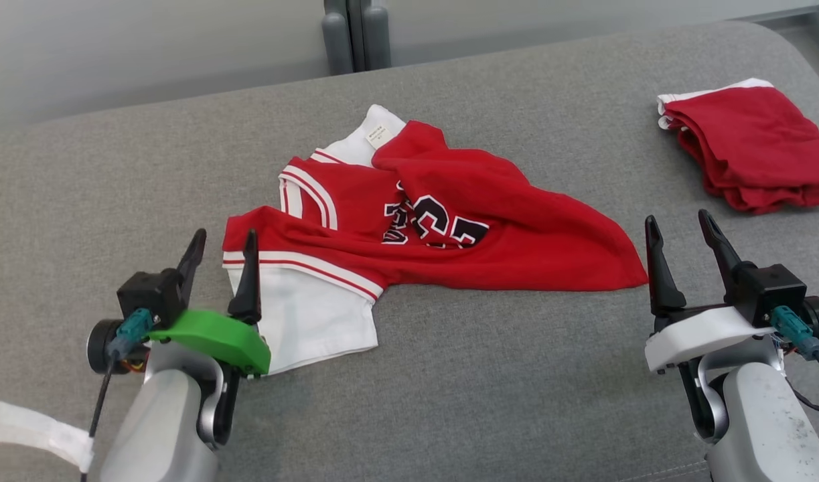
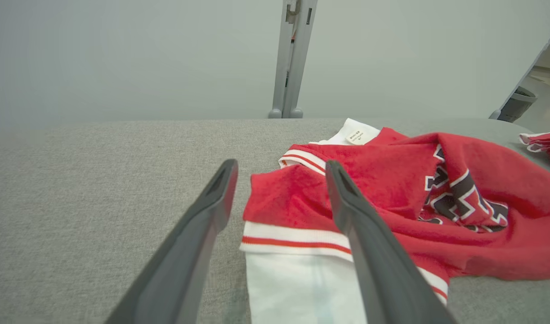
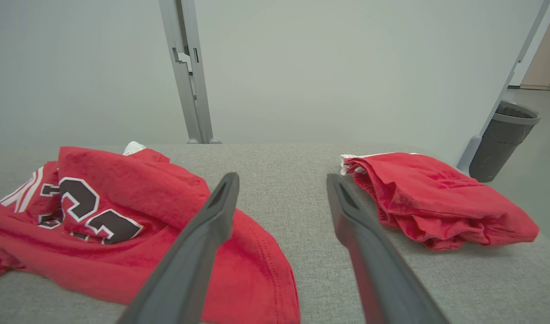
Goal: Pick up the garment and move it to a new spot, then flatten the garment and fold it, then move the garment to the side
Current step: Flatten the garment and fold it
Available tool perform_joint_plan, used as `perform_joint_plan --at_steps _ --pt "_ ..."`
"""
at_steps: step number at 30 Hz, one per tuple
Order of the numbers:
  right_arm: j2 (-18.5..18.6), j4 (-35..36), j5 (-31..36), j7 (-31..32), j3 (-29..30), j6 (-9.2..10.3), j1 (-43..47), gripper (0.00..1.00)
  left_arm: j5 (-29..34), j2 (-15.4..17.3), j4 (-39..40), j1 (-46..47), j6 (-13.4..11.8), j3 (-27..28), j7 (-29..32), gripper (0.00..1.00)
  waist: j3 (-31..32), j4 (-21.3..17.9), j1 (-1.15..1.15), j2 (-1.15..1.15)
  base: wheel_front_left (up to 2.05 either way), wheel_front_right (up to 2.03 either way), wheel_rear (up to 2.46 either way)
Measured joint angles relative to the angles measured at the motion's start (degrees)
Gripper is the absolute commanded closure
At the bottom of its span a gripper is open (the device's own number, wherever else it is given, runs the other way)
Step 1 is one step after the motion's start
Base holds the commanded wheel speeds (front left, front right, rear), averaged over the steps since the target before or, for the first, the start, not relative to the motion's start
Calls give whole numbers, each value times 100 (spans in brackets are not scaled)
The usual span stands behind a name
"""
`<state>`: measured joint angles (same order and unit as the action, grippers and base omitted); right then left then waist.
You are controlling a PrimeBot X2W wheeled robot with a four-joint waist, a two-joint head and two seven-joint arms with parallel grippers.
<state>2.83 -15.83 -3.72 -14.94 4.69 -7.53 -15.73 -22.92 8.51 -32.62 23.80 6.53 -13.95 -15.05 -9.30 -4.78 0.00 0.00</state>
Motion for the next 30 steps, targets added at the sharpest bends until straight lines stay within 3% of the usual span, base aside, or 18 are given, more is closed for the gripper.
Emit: perform_joint_plan --at_steps 10,19,30 --pt "-2 -87 -193 -5 -144 0 452 0 257 -435 1029 -1426 -69 433 -9 0 655 163 0 0 0 0 0" --pt "1 -107 -346 -5 -413 0 842 0 256 -538 1536 -2248 -176 683 -9 0 1041 360 0 0 0 0 0" --pt "-2 -134 -425 -5 -580 0 1042 0 200 -558 1716 -2532 -271 637 -9 0 1154 419 0 0 0 0 0"
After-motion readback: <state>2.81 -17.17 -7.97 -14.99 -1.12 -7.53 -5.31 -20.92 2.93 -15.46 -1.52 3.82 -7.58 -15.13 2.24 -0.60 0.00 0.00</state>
